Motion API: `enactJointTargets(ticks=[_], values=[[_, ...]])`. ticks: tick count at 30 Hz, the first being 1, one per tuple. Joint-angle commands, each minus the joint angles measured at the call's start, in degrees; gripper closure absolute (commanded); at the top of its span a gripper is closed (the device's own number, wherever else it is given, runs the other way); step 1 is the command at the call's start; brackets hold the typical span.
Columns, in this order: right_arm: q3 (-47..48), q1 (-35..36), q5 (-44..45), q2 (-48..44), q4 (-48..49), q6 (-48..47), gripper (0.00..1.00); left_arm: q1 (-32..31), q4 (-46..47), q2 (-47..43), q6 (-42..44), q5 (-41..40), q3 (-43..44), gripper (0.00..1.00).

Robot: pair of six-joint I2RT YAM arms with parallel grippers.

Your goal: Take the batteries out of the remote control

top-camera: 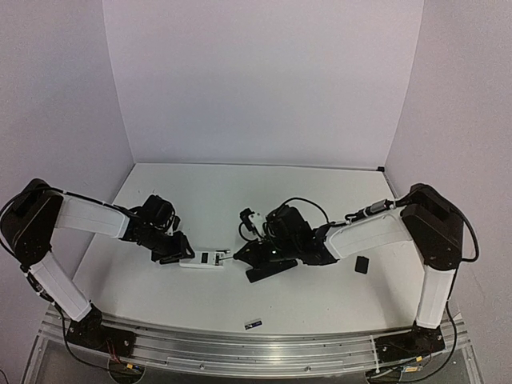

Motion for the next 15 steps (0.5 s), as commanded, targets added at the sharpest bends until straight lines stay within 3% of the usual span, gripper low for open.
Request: enactJointTargets(ticks=[1,8,15], values=[[-2.9,3.7,-0.2,4.0,7.8,4.2,1.00,-1.5,-5.3,7.0,0.7,-0.1,-2.8,0.55],[-7.6,3.7,-2.6,6.3,22.9,14.8,1.00,-1.5,-6.1,8.0,1.0,-1.8,-2.8,0.55],[-8.7,3.4,-0.3,3.5,23.8,14.5,1.00,-1.5,-6.4,9.2,0.2,-2.3,-2.3,0.56]])
